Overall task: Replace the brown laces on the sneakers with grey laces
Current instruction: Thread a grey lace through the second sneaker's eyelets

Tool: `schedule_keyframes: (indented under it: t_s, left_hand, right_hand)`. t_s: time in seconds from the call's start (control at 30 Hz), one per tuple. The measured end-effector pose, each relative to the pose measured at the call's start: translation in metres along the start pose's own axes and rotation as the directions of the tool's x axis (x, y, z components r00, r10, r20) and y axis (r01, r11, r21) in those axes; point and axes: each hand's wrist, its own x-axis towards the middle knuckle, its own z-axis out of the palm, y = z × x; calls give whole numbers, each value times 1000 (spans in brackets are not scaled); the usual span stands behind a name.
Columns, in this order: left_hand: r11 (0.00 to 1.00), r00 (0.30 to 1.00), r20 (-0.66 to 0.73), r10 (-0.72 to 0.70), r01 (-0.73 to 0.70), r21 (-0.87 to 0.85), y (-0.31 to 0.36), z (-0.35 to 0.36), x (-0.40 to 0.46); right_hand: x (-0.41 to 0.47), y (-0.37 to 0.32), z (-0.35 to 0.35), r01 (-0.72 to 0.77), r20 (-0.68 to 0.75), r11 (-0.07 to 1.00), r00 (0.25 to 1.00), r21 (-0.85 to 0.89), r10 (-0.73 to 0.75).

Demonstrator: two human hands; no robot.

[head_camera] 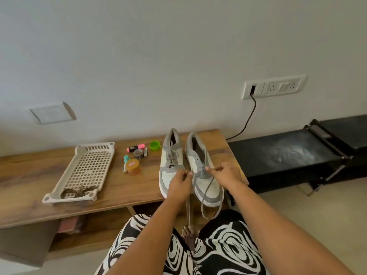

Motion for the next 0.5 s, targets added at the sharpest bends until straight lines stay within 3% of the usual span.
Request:
schedule_keyframes:
  t_s: [0.17, 0.33, 0.43, 0.5]
  left_hand:
    - [999, 998, 67, 19, -17, -39, -11, 15, 15]
    - [998, 999, 52, 17, -14, -56, -16, 22, 25]
    - [998, 1000, 21, 5, -4, -61, -17, 22, 30]
    - [997, 1000, 6, -11, 11, -76, -19, 22, 32]
  right_hand:
    - [11, 11, 18, 116, -95, 992, 988, -52, -121]
    - [25, 22, 17, 97, -115, 995, 988, -31, -100]
    - [34, 31, 21, -32, -65, 971, 997, 237, 49]
    - [35, 39, 24, -173, 4, 849, 980, 499, 197]
